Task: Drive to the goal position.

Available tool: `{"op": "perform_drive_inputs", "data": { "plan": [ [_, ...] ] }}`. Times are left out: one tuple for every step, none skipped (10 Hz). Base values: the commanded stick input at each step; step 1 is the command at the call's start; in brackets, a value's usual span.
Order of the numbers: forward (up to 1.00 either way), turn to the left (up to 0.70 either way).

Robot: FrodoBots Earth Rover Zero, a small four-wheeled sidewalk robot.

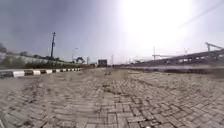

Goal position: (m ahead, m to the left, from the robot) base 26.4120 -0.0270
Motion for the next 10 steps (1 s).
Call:
{"op": "perform_drive_inputs", "data": {
  "plan": [
    [1.0,0.0],
    [1.0,0.0],
    [1.0,0.0],
    [1.0,0.0],
    [1.0,0.0],
    [1.0,0.0],
    [1.0,0.0],
    [1.0,0.0],
    [1.0,0.12],
    [1.0,0.39]
  ]
}}
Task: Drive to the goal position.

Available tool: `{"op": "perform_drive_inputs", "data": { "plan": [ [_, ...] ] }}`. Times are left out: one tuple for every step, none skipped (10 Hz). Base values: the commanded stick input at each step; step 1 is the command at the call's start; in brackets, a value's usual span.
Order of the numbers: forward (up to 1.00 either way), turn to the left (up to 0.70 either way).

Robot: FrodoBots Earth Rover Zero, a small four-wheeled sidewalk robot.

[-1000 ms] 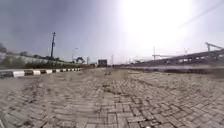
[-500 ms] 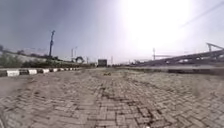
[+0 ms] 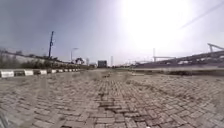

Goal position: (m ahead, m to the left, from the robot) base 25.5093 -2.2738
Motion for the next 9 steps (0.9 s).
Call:
{"op": "perform_drive_inputs", "data": {
  "plan": [
    [1.0,0.4],
    [1.0,0.33],
    [1.0,0.06],
    [1.0,0.0],
    [1.0,0.0],
    [1.0,0.0],
    [1.0,0.0],
    [1.0,0.0],
    [1.0,0.0]
  ]
}}
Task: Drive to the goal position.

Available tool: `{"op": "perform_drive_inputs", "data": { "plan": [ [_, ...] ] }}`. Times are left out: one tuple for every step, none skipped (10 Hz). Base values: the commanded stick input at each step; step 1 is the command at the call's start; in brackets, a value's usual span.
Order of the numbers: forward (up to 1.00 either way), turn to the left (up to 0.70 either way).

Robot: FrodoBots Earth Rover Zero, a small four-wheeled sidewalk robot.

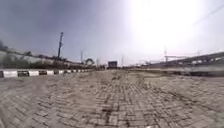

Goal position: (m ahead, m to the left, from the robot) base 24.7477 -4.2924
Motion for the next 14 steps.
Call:
{"op": "perform_drive_inputs", "data": {
  "plan": [
    [1.0,0.0],
    [1.0,0.0],
    [1.0,0.0],
    [1.0,0.0],
    [1.0,0.09],
    [1.0,0.21],
    [1.0,0.38],
    [1.0,0.4],
    [1.0,0.33],
    [1.0,0.06],
    [1.0,0.0],
    [1.0,0.0],
    [1.0,0.0],
    [1.0,0.0]
  ]
}}
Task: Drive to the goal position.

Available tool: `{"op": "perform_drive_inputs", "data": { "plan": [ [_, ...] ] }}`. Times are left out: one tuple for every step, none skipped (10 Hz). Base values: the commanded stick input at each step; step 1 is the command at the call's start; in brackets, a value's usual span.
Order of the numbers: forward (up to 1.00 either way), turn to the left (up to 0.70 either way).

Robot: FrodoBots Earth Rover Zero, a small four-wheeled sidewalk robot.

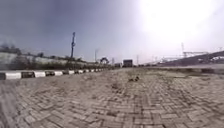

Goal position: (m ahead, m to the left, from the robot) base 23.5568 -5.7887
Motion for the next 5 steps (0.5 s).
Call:
{"op": "perform_drive_inputs", "data": {
  "plan": [
    [1.0,0.0],
    [1.0,0.0],
    [1.0,0.0],
    [1.0,0.0],
    [1.0,0.0]
  ]
}}
